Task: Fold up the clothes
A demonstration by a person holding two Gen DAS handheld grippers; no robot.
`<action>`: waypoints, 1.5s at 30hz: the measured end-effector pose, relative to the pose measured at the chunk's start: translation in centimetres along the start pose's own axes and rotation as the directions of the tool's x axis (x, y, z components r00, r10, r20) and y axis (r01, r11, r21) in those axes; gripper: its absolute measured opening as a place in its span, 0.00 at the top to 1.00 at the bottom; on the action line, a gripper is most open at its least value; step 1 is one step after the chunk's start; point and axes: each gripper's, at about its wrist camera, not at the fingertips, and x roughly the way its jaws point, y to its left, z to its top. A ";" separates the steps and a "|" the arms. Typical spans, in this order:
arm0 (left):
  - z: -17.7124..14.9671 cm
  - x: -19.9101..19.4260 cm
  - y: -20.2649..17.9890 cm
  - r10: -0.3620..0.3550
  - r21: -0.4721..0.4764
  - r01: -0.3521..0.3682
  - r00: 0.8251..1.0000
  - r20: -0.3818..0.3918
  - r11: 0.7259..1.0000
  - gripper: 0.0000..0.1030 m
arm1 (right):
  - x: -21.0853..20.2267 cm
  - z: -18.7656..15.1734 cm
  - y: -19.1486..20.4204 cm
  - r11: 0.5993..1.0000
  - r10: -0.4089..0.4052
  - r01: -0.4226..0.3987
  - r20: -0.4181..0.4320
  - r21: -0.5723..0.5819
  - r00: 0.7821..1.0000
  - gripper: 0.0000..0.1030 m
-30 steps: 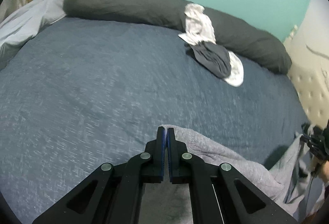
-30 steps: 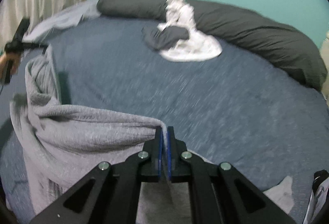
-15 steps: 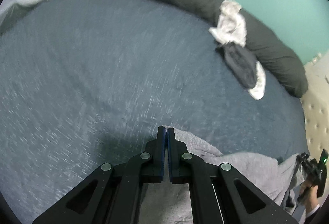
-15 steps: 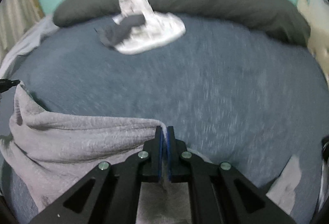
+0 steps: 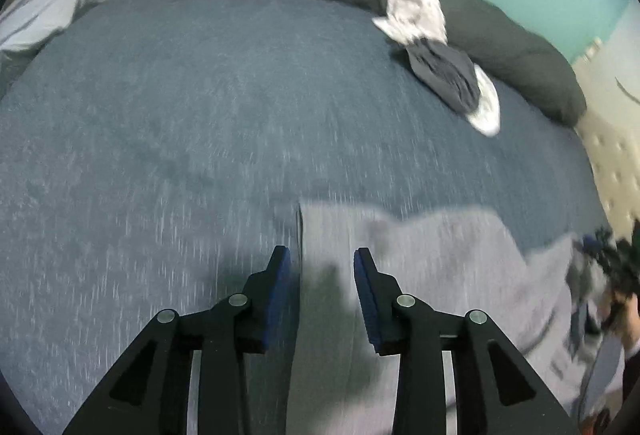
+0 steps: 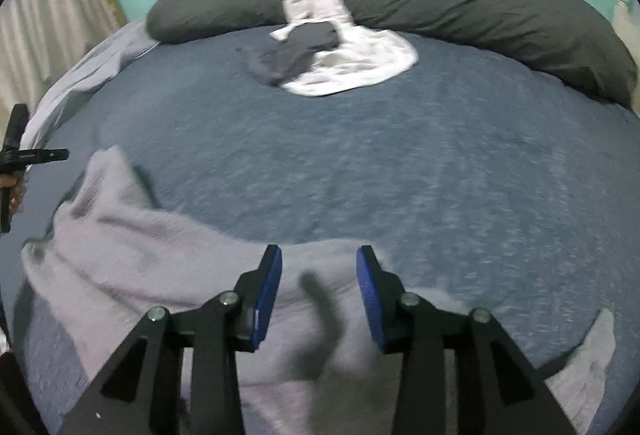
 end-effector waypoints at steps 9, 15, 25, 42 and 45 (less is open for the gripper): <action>-6.6 1.0 0.4 -0.066 0.034 0.072 0.987 -0.147 0.997 0.64 | -0.4 -2.5 4.2 0.995 0.091 -0.092 -0.054 -0.024 0.994 0.62; -8.1 1.9 -0.2 -0.058 0.075 0.071 0.985 -0.164 0.995 0.66 | -0.5 -4.2 5.0 0.992 0.125 -0.126 -0.093 -0.011 0.988 0.62; -7.7 0.7 -1.2 -0.046 0.101 0.059 0.992 -0.120 0.993 0.88 | -0.9 -5.9 7.3 0.971 0.234 -0.239 -0.140 -0.020 0.962 0.60; 1.1 -2.1 0.4 0.020 -0.071 -0.013 0.994 0.103 0.997 0.89 | 0.8 -10.1 11.6 0.963 0.218 -0.255 -0.302 -0.089 0.928 0.50; 2.9 -1.7 0.7 0.038 -0.095 -0.027 0.992 0.124 0.995 0.89 | 0.8 -10.2 10.8 0.967 0.223 -0.249 -0.292 -0.054 0.930 0.50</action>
